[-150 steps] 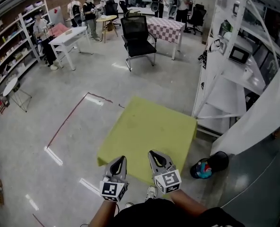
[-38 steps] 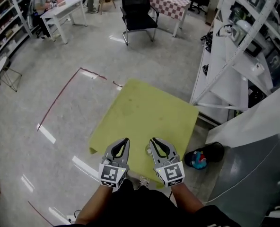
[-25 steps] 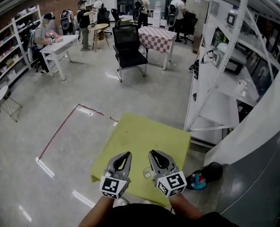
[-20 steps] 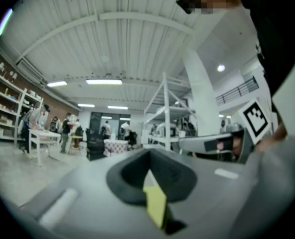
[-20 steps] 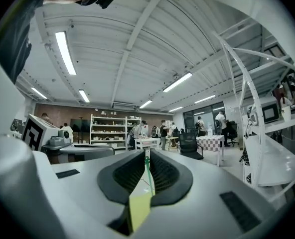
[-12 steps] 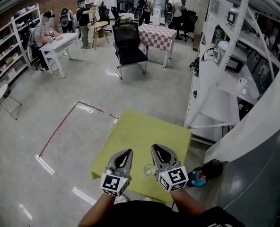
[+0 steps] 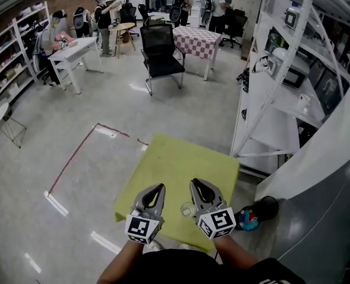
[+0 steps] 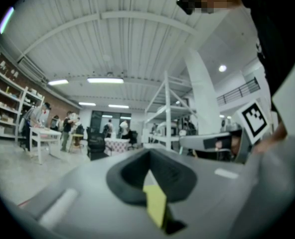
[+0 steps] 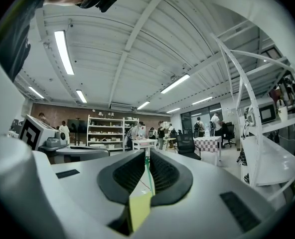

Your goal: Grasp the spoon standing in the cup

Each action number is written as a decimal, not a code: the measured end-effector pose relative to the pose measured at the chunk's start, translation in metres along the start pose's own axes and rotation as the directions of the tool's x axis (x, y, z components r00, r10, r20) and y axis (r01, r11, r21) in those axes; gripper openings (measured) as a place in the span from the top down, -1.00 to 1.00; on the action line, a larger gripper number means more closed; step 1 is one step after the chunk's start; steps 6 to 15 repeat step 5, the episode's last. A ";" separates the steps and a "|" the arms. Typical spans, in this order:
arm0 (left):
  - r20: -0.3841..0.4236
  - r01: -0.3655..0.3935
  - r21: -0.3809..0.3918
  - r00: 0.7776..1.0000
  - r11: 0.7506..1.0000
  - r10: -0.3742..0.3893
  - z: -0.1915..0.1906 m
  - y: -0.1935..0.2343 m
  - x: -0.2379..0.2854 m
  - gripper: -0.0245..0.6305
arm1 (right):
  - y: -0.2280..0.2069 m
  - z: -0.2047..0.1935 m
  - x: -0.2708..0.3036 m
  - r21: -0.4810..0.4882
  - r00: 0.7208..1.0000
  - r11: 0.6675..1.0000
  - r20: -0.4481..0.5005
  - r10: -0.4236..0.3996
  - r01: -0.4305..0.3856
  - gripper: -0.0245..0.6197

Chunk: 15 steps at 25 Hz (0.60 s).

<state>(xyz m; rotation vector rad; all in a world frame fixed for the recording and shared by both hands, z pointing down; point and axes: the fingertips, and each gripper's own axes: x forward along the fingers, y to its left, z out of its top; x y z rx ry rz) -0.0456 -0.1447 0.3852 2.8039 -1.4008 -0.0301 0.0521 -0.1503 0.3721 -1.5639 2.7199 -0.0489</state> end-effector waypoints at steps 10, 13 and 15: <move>0.004 0.010 -0.002 1.000 1.000 -0.010 -0.002 -0.001 0.000 0.91 | 0.002 -0.004 0.000 0.001 1.000 1.000 0.005 -0.004 0.004 0.82; 0.004 0.010 -0.002 1.000 1.000 -0.010 -0.002 -0.001 0.000 0.91 | 0.002 -0.004 0.000 0.001 1.000 1.000 0.005 -0.004 0.004 0.82; 0.004 0.010 -0.002 1.000 1.000 -0.010 -0.002 -0.001 0.000 0.91 | 0.002 -0.004 0.000 0.001 1.000 1.000 0.005 -0.004 0.004 0.82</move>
